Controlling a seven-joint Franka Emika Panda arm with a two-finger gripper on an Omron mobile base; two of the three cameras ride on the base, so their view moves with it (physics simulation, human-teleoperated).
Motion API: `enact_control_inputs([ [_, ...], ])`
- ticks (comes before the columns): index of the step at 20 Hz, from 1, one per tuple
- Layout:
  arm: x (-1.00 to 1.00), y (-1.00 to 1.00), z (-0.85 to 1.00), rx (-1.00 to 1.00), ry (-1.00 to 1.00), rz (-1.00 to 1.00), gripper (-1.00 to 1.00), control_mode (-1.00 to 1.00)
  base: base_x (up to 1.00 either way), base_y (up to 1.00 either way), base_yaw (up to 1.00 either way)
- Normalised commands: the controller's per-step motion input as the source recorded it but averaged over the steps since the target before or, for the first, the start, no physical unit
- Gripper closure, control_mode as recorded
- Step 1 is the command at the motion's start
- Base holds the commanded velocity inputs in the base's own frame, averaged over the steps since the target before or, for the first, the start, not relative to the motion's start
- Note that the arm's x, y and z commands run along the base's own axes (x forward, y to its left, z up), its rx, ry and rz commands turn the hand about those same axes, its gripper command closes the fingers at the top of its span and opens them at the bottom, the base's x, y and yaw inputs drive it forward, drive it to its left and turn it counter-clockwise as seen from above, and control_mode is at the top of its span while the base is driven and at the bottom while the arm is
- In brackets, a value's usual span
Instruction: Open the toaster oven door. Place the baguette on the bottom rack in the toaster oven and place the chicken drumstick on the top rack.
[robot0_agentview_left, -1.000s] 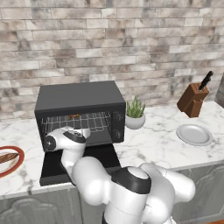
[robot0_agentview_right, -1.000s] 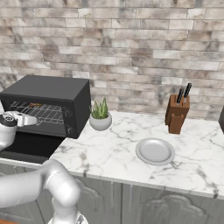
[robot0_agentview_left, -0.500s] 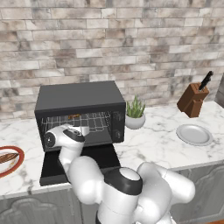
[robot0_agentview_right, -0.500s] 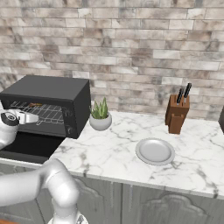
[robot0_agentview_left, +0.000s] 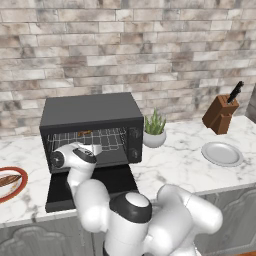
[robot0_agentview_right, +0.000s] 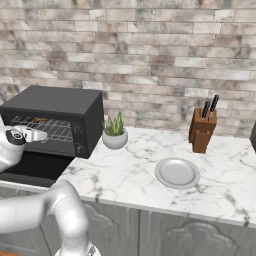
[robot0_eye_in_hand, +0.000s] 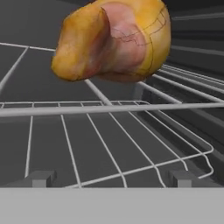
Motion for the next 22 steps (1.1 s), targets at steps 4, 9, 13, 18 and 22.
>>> enact_control_inputs([
  [4,0.20,0.02,-0.13,0.00,0.00,0.00,-1.00,-1.00,0.00,0.00,0.00],
  [9,0.21,0.01,-0.09,0.00,0.00,0.00,-1.00,-1.00,0.00,0.00,0.00],
  [13,0.29,0.04,-0.06,0.00,0.00,0.00,-1.00,-1.00,0.00,0.00,0.00],
  [18,0.30,0.06,-0.09,0.00,0.00,0.00,-1.00,-1.00,0.00,0.00,0.00],
  [22,0.20,0.15,-0.17,0.00,0.00,0.00,-1.00,-1.00,0.00,0.00,0.00],
])
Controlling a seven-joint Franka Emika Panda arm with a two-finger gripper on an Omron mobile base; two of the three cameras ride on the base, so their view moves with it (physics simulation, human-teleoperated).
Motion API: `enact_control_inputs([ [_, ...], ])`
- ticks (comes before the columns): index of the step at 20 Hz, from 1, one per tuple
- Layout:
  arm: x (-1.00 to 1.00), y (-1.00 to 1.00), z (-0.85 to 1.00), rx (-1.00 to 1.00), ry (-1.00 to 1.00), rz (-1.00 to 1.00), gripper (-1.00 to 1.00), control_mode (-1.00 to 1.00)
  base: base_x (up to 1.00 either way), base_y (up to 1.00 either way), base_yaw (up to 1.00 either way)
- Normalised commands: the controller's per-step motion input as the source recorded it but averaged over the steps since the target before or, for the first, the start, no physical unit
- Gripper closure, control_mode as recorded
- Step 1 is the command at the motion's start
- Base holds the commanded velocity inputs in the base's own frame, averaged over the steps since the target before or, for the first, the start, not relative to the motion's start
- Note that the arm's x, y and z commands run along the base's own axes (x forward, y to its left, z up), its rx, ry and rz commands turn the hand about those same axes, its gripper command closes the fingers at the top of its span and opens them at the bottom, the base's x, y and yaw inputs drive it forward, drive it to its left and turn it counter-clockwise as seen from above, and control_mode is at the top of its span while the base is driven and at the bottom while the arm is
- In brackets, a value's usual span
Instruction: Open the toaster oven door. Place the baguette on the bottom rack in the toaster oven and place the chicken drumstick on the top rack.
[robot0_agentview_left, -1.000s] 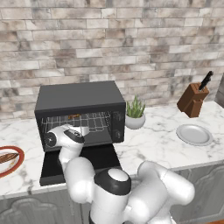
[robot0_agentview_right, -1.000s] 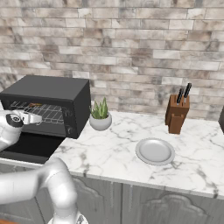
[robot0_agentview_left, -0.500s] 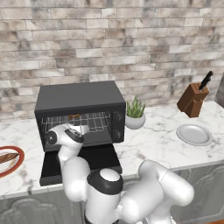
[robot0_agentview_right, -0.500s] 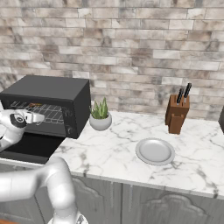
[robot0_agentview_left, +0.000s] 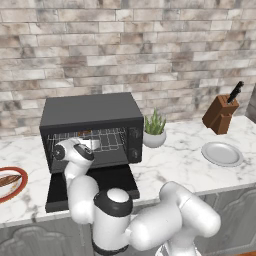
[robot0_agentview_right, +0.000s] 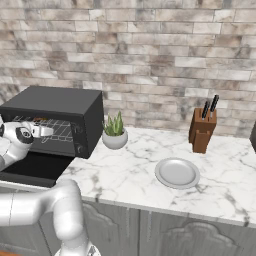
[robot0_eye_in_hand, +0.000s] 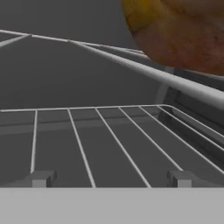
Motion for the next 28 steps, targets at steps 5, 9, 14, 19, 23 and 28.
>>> enact_control_inputs([
  [5,0.08,0.20,-0.24,0.00,0.04,0.02,-1.00,-1.00,0.00,0.00,0.00],
  [9,0.02,0.24,-0.27,0.00,0.07,0.03,-1.00,-1.00,0.00,0.00,0.00],
  [14,0.00,0.22,-0.33,0.00,0.14,0.04,-1.00,-1.00,0.00,0.00,0.00],
  [19,-0.10,0.26,-0.37,0.00,0.18,0.04,-1.00,-1.00,0.00,0.00,0.00],
  [23,-0.26,0.26,-0.41,0.00,0.15,0.04,-1.00,-1.00,0.00,0.00,0.00],
  [28,-0.40,0.24,-0.41,0.00,0.16,0.03,-1.00,-1.00,0.00,0.00,0.00],
])
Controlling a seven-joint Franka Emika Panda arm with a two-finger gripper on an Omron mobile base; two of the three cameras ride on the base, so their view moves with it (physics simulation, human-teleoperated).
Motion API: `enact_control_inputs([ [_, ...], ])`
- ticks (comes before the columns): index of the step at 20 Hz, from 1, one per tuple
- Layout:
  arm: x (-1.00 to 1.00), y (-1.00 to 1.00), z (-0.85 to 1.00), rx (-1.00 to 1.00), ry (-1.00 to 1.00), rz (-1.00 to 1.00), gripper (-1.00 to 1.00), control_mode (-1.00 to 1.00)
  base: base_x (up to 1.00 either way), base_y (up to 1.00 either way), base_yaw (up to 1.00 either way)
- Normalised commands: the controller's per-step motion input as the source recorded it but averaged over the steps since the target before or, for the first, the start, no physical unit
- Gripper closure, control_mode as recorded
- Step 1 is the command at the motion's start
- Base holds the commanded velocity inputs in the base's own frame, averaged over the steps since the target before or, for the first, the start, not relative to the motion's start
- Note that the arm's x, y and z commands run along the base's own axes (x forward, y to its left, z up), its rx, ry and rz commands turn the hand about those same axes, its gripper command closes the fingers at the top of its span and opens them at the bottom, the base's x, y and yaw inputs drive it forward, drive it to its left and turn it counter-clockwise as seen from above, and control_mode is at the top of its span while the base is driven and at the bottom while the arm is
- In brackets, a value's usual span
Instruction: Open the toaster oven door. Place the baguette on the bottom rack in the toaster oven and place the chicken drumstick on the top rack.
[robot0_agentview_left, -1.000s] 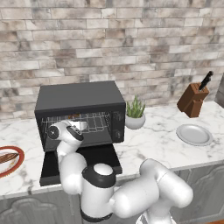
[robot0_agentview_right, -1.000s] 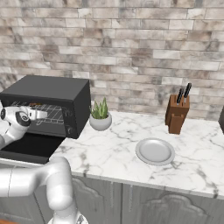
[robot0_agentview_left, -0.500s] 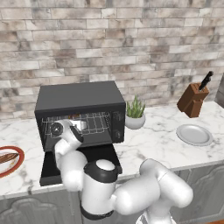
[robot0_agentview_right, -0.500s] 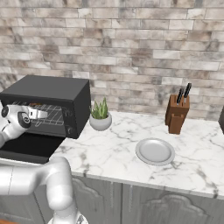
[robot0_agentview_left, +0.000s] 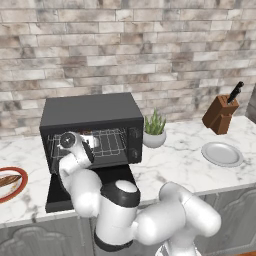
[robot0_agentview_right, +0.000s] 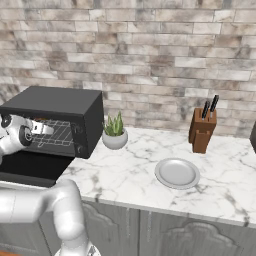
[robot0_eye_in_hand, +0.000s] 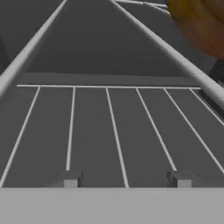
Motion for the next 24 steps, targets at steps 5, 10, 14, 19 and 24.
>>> enact_control_inputs([
  [5,-0.50,0.24,-0.44,0.00,0.12,0.01,-1.00,-1.00,0.00,0.00,0.00],
  [10,-0.60,0.25,-0.45,-0.01,0.06,0.01,-1.00,-1.00,0.00,0.00,0.00],
  [14,-0.64,0.24,-0.43,-0.01,0.05,0.01,-1.00,-1.00,0.00,0.00,0.00],
  [19,-0.61,0.22,-0.42,0.00,0.09,0.00,-1.00,-1.00,0.00,0.00,0.00],
  [24,-0.59,0.22,-0.46,0.00,0.09,0.00,-1.00,-1.00,0.00,0.00,0.00],
])
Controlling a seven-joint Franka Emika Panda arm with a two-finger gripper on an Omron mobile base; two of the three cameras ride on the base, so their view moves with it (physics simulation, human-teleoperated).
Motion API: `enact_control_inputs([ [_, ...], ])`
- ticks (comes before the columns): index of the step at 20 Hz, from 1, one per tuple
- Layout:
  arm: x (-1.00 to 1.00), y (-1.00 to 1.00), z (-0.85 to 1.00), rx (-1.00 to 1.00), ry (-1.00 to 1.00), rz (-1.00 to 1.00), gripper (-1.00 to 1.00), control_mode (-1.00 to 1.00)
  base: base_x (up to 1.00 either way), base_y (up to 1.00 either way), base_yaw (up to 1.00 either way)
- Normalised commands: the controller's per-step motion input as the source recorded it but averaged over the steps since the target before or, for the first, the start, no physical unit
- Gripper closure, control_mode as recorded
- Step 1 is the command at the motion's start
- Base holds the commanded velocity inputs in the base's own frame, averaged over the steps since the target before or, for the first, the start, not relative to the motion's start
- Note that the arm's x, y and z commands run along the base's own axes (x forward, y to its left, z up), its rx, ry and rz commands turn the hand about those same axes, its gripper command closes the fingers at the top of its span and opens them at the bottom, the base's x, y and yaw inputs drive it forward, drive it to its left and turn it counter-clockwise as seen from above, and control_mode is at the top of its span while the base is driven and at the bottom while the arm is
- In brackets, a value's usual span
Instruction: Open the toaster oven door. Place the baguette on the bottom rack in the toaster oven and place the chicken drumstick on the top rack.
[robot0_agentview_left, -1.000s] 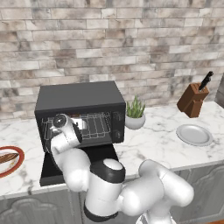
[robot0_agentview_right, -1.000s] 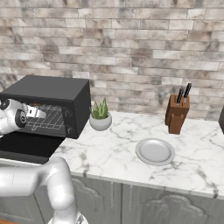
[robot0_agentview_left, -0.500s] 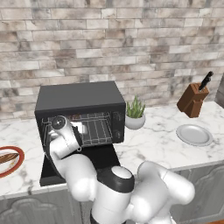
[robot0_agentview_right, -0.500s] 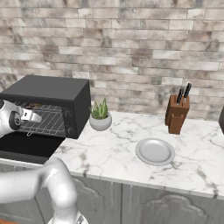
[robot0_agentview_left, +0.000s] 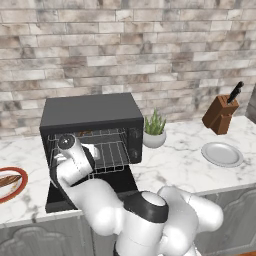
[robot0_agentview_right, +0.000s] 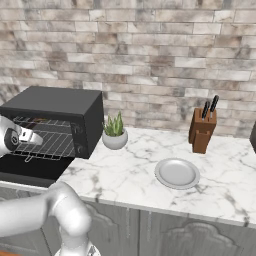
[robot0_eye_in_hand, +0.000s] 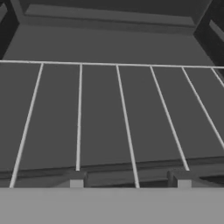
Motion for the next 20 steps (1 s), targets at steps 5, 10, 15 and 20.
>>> enact_control_inputs([
  [5,-0.61,0.22,-0.48,0.00,0.09,0.00,-1.00,-1.00,0.00,0.00,0.00],
  [10,-0.66,0.25,-0.57,-0.02,0.08,0.00,-1.00,-1.00,0.00,0.00,0.00],
  [15,-0.64,0.23,-0.58,-0.02,0.08,0.00,-1.00,-1.00,0.00,0.00,0.00],
  [20,-0.52,0.16,-0.47,-0.01,0.07,0.00,-1.00,-1.00,0.00,0.00,0.00],
])
